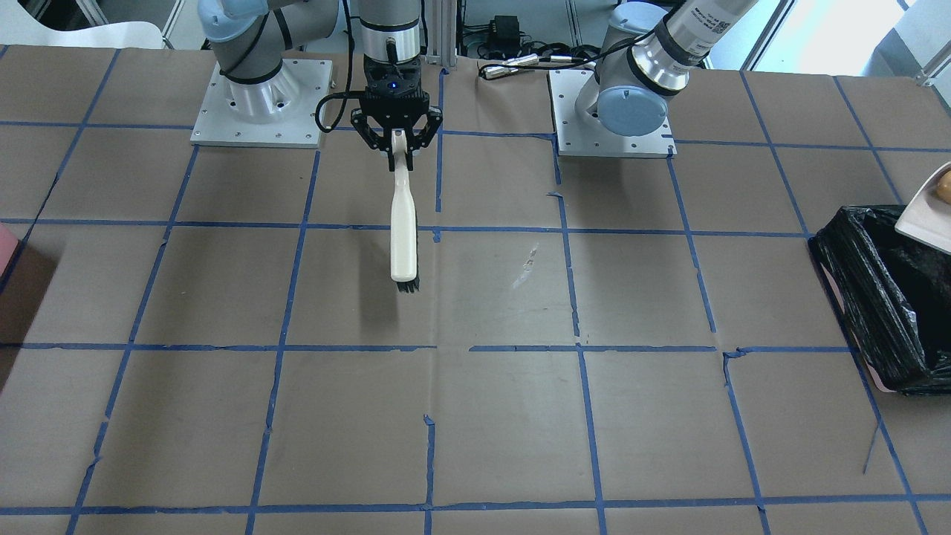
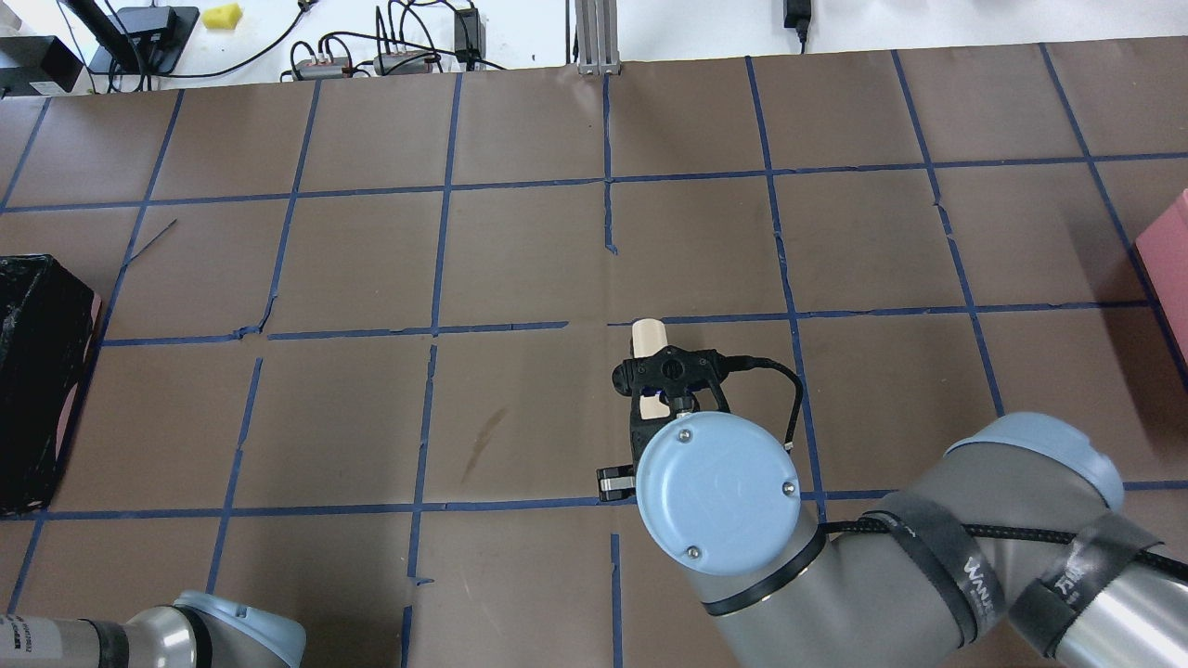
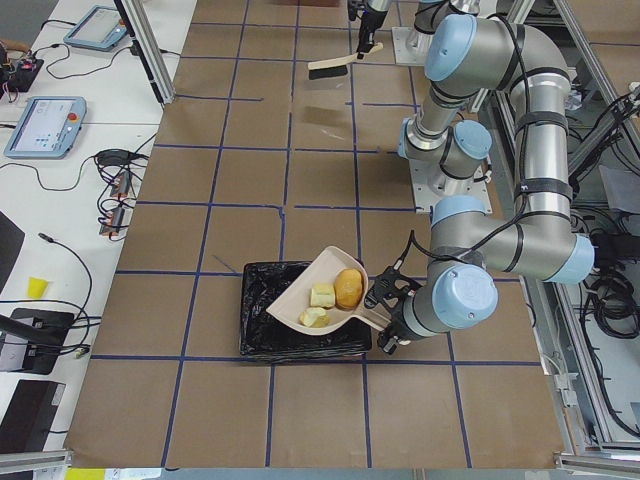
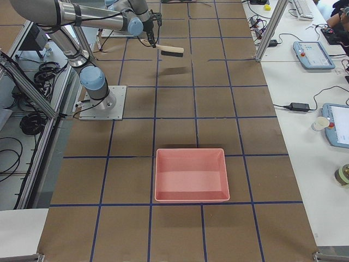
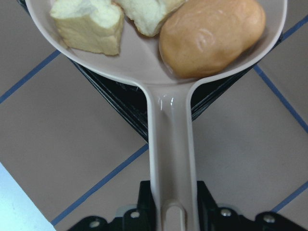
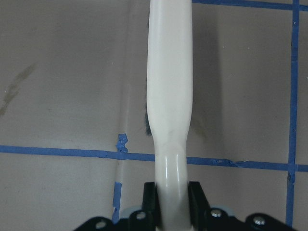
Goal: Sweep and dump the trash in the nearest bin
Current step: 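Tip the dustpan over the bin while the right gripper lowers the brush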
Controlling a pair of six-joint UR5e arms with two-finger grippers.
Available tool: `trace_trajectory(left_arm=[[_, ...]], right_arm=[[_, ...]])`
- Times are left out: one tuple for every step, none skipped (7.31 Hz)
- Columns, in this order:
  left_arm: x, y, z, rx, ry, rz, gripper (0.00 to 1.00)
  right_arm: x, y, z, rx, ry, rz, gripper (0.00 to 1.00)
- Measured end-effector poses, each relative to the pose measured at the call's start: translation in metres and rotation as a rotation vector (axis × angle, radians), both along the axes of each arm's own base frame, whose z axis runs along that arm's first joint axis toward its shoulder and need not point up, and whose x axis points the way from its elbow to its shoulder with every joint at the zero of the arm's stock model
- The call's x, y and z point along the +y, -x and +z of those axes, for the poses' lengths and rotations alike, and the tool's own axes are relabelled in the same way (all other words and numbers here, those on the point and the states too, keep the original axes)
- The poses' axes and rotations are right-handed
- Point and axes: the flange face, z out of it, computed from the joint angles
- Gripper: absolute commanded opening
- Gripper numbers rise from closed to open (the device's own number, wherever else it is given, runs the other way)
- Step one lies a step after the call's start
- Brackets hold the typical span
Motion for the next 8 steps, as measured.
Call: trace_trajectory(left_arm=[[-0.002,0.001,0.004,-0.039,-0.054,-0.004,0.07],[-0.013,0.005,0.01,-0.084,-0.108,-0.023,0.07],[-0.026,0.01,0.013,-0.12,-0.15,-0.045,0.07],[-0.033,0.011,0.013,-0.141,-0.174,-0.057,0.07],[-0.036,0.009,0.012,-0.16,-0.181,-0.061,0.07],[-0.039,0.006,0.011,-0.179,-0.181,-0.064,0.08],[-0.04,0.004,0.011,-0.198,-0.178,-0.068,0.08],[-0.042,0.005,0.016,-0.22,-0.175,-0.071,0.08]], right_arm=[[-0.002,-0.004,-0.005,-0.004,0.01,0.009,0.18],[-0.004,-0.009,-0.012,-0.008,0.016,0.017,0.18],[-0.006,-0.013,-0.019,-0.009,0.018,0.022,0.18],[-0.008,-0.016,-0.026,-0.01,0.014,0.026,0.18],[-0.008,-0.018,-0.033,-0.008,0.002,0.032,0.18],[-0.008,-0.022,-0.043,-0.002,-0.009,0.041,0.18],[-0.005,-0.028,-0.051,0.003,-0.014,0.053,0.18],[-0.003,-0.033,-0.057,0.009,-0.018,0.061,0.18]])
